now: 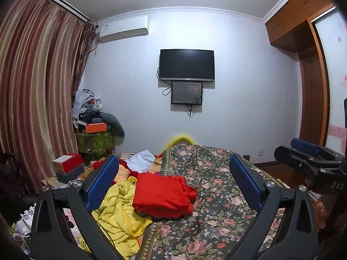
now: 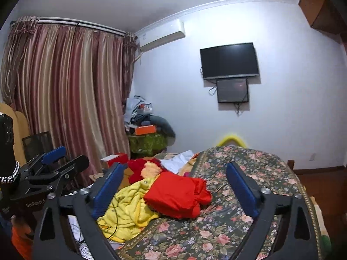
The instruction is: Fold large clothes
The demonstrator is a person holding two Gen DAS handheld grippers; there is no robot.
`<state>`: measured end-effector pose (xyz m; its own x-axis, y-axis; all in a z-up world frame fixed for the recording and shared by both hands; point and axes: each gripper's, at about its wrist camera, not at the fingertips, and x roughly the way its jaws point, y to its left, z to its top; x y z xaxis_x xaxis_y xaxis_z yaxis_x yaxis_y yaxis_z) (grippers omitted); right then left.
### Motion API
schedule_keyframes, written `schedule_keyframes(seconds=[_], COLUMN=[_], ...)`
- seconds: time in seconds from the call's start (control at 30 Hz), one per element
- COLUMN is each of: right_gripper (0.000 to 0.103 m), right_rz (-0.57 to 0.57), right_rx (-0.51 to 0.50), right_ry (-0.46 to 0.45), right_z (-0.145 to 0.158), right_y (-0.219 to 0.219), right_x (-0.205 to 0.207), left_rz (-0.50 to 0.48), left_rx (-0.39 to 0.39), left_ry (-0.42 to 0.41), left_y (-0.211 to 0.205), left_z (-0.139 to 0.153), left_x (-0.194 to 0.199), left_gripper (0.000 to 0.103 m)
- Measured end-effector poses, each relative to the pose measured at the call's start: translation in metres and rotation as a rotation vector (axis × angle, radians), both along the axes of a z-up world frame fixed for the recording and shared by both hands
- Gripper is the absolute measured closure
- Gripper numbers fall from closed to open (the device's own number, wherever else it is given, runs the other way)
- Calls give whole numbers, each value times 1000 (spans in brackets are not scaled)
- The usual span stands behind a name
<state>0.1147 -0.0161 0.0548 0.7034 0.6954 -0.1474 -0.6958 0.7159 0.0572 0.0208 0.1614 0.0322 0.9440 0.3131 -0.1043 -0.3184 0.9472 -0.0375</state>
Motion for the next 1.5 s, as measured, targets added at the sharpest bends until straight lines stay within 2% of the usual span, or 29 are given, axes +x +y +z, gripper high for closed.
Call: schedule_keyframes(seconds=[0.1,1.5], right_gripper=[0,0], right_rz=[-9,-46], right_rx=[5,-4], right_ry=[3,32], right_z=[0,-6], right_y=[-2,0], right_x=[0,5], left_rz=[0,-53], left_rx=[3,-29], left_ry=[5,13], left_y=[-1,-1], left_z=[-1,1], left_x=[1,13], left_gripper=[0,0])
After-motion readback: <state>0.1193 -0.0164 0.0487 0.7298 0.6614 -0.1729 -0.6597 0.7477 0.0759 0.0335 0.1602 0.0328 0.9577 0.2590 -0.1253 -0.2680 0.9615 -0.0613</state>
